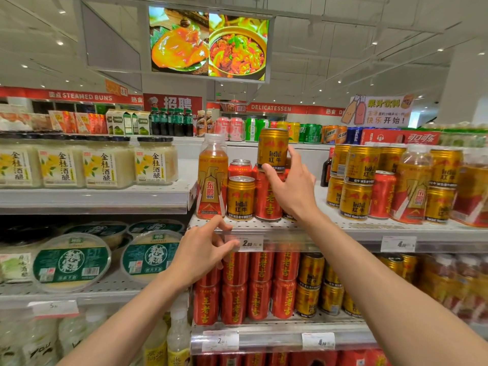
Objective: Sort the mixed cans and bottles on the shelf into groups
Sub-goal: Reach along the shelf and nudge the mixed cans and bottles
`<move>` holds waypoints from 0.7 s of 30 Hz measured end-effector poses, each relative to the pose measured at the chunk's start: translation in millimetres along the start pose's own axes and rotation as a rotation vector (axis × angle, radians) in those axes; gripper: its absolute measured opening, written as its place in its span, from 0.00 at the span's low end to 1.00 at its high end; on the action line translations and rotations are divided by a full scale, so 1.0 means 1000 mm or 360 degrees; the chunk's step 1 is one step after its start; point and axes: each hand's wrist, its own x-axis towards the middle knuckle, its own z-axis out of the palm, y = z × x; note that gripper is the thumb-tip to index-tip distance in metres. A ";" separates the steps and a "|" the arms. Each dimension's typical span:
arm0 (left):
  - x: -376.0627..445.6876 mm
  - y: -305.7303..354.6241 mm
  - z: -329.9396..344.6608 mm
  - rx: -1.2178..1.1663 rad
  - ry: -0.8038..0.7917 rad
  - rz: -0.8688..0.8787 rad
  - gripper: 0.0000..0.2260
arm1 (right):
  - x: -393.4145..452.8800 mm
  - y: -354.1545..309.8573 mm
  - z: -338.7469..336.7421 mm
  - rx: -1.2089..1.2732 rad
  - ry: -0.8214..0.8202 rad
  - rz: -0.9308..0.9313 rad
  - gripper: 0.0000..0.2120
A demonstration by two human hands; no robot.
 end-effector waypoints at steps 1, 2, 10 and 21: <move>0.000 0.000 0.000 -0.0001 0.0001 0.0000 0.13 | 0.000 0.000 0.000 0.0047 -0.0007 0.0020 0.35; 0.000 0.000 0.000 -0.0003 0.0007 0.0004 0.13 | 0.001 0.001 -0.001 0.0096 -0.0016 0.0037 0.34; 0.000 0.003 0.000 -0.0019 0.0005 0.0027 0.13 | 0.005 0.006 -0.005 0.0284 -0.0127 0.0105 0.32; 0.000 0.000 0.001 0.0007 0.0029 0.0055 0.13 | -0.017 0.026 -0.015 -0.0443 -0.0130 -0.0243 0.35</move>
